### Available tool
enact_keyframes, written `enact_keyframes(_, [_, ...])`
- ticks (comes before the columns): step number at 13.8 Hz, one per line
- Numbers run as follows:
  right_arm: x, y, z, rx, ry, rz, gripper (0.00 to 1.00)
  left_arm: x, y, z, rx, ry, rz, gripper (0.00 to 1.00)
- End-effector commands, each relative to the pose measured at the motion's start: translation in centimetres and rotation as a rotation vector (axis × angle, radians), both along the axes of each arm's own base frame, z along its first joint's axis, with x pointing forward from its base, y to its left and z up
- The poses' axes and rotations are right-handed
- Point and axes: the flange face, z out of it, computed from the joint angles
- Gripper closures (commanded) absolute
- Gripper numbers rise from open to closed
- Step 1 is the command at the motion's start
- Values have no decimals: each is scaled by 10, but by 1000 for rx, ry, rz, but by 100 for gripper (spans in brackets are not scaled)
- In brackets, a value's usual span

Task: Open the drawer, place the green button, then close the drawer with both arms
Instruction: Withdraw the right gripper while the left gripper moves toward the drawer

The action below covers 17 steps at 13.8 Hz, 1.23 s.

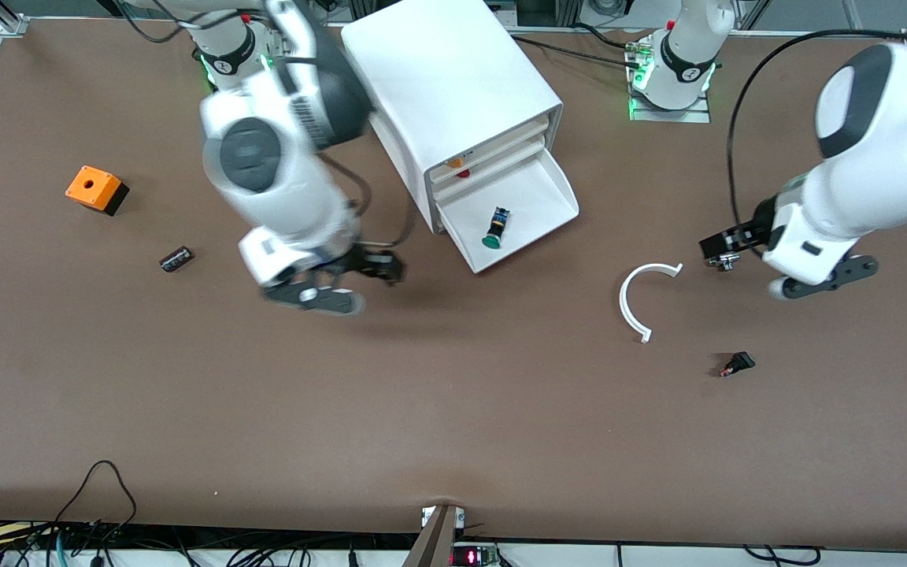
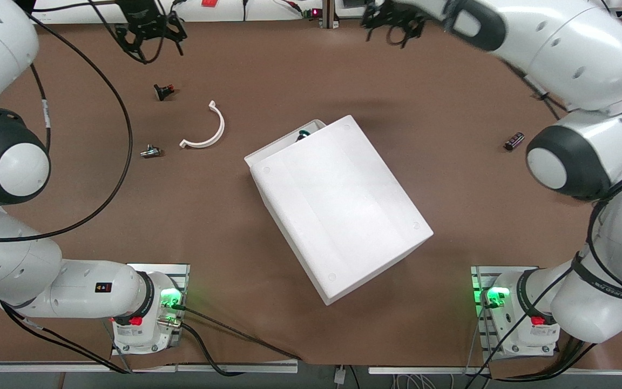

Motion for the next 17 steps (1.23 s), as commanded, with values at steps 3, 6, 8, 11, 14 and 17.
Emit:
enact_keyframes(3, [2, -129, 60, 57, -8, 193, 0, -6, -62, -60, -20, -54, 80, 0])
enact_keyframes(6, [-10, -199, 81, 48, 8, 283, 0, -18, -84, -98, -24, -53, 120, 0])
enact_keyframes(8, [-26, -237, 99, 53, 4, 340, 0, -29, -105, -121, -28, -70, 154, 0])
enact_keyframes(11, [-59, -269, 114, 2, -21, 394, 0, -35, -121, -161, -15, -103, 174, 0])
enact_keyframes(14, [-81, -284, 118, -45, -42, 443, 0, -47, -144, -195, -29, -121, 200, 0])
enact_keyframes(17, [-82, -313, 114, -54, -36, 467, 0, -60, -172, -225, -4, -131, 213, 0])
